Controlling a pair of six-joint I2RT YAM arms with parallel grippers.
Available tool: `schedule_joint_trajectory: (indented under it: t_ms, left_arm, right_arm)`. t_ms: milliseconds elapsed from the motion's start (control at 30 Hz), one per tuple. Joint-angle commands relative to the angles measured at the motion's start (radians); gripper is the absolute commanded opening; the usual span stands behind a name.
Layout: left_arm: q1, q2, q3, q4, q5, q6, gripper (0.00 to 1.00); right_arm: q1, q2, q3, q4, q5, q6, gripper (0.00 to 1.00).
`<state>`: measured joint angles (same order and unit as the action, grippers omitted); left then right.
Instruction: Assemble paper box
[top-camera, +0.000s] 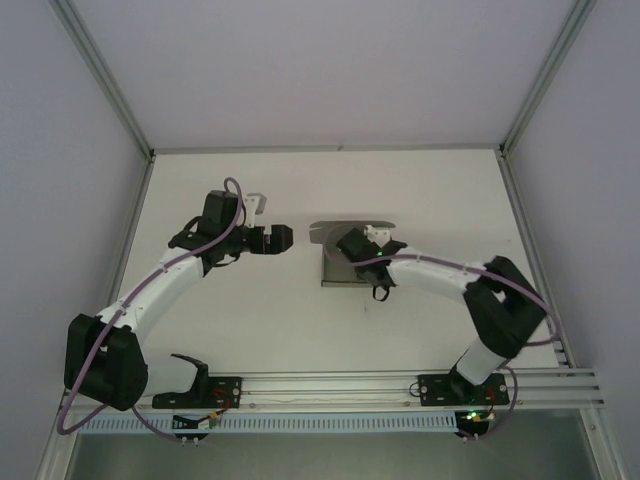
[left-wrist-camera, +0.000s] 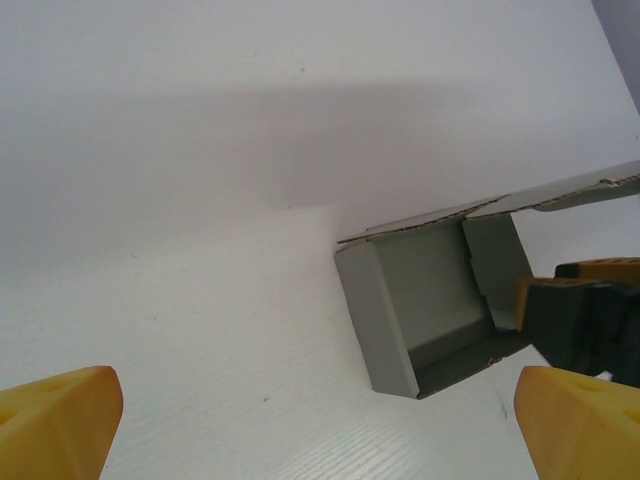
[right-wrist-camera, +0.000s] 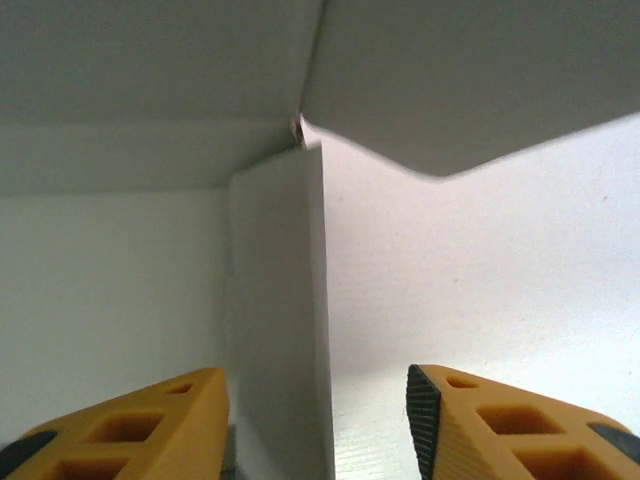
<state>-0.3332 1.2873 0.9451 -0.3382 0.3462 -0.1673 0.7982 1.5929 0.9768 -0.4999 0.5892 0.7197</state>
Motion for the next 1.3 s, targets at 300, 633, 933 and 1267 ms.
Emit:
schedule_joint_trajectory:
  t_ms: [300,633,933,1267]
  left_arm:
    - [-0.009,0.054,0.028,0.036,0.055,0.006,1.0]
    - [-0.008,0.075,0.027,0.031,0.046,0.005,1.0]
    - [-0.009,0.075,0.028,0.027,0.032,0.009,1.0]
    - [-0.039,0.024,0.02,0.162,0.417,0.175,1.0]
  right_arm:
    - [-0.06,-0.094,-0.109,0.157,-0.077,-0.04,0.58]
    - [-0.156,0.058,-0.112,0.327,-0.209,-0.059,0.42]
    - [-0.16,0.101,-0.129,0.3,-0.246,-0.042,0.14]
    - [-0.156,-0.021,-0.242,0.404,-0.271,-0.117,0.31]
